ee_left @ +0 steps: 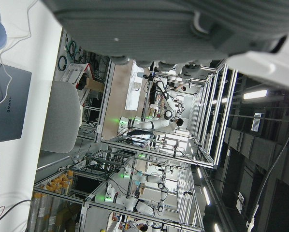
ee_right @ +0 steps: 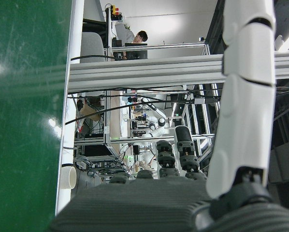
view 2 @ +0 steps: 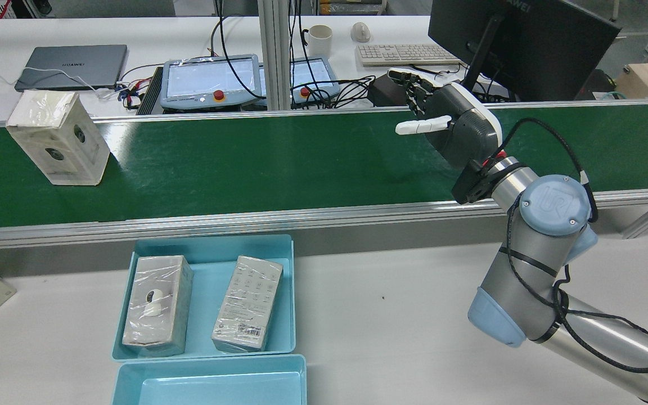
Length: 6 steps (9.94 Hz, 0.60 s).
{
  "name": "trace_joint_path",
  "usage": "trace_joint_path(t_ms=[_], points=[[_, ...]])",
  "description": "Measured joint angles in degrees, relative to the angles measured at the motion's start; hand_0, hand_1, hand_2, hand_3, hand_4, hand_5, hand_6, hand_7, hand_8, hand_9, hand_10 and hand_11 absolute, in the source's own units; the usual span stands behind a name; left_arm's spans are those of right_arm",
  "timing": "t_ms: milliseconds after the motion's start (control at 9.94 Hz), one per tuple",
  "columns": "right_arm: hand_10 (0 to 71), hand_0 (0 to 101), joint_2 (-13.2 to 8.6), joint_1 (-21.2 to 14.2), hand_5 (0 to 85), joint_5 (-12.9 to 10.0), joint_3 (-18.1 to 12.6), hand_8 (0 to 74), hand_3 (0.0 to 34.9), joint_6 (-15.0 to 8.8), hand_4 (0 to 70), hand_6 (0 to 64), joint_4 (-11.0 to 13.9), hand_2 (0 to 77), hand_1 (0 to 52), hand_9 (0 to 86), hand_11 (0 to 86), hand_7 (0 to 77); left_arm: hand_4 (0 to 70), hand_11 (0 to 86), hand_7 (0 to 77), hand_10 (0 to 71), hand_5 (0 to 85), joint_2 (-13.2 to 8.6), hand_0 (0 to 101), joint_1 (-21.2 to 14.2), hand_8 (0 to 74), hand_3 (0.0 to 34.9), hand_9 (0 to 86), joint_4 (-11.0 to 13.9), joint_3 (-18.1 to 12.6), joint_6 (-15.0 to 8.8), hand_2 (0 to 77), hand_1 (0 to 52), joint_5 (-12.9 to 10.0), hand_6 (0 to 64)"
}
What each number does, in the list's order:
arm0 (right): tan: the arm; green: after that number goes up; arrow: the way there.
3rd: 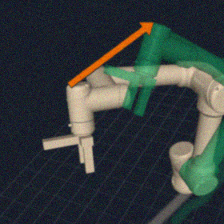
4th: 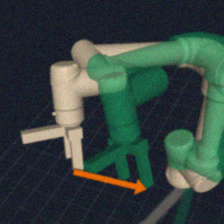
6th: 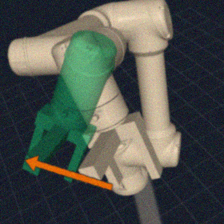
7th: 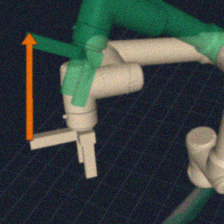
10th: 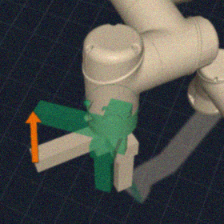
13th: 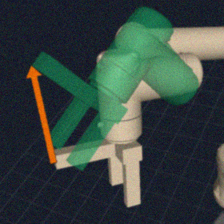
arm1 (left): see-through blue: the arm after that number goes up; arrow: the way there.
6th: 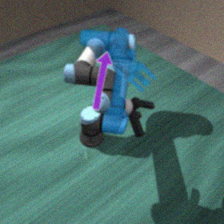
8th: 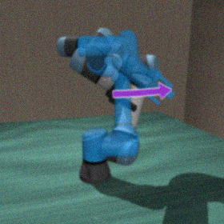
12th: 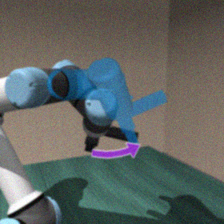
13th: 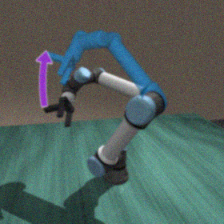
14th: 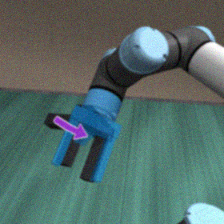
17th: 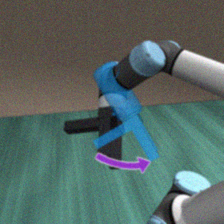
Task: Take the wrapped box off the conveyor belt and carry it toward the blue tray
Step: 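Position the open right hand beside the belt as the wrapped box approaches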
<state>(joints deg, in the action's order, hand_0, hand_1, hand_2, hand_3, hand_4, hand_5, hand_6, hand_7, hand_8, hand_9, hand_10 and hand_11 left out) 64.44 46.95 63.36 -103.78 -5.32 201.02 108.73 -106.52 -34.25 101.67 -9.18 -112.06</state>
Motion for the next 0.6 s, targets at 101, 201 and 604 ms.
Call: trace_joint_path(t_ms=[101,201,604], points=[[0.0,47,0.0,0.0,21.8,-0.1,0.2,0.0,0.0,0.1,7.6,2.7,0.0,8.2,13.6,2.7,1.1,3.3,0.0,0.5,0.5,0.5,1.1,0.0,0,0.0,0.5,0.0,0.5,0.0,0.0,0.0,1.1,0.0,0.0,0.5],[0.0,47,0.0,-0.1,21.8,-0.1,0.3,0.0,0.0,0.1,7.6,2.7,-0.1,8.7,12.5,2.7,1.1,3.3,0.0,0.5,0.5,0.5,1.1,0.0,0,0.0,0.5,0.0,0.0,0.0,0.0,0.0,0.5,0.0,0.0,0.5],[0.0,47,0.0,-0.4,21.3,-0.2,0.5,0.0,0.0,0.3,7.6,2.7,-0.1,7.6,12.0,2.7,1.1,3.3,0.0,0.5,0.5,0.5,1.1,0.0,0,0.0,0.5,0.0,0.0,0.0,0.0,0.0,1.1,0.0,0.0,0.5]])
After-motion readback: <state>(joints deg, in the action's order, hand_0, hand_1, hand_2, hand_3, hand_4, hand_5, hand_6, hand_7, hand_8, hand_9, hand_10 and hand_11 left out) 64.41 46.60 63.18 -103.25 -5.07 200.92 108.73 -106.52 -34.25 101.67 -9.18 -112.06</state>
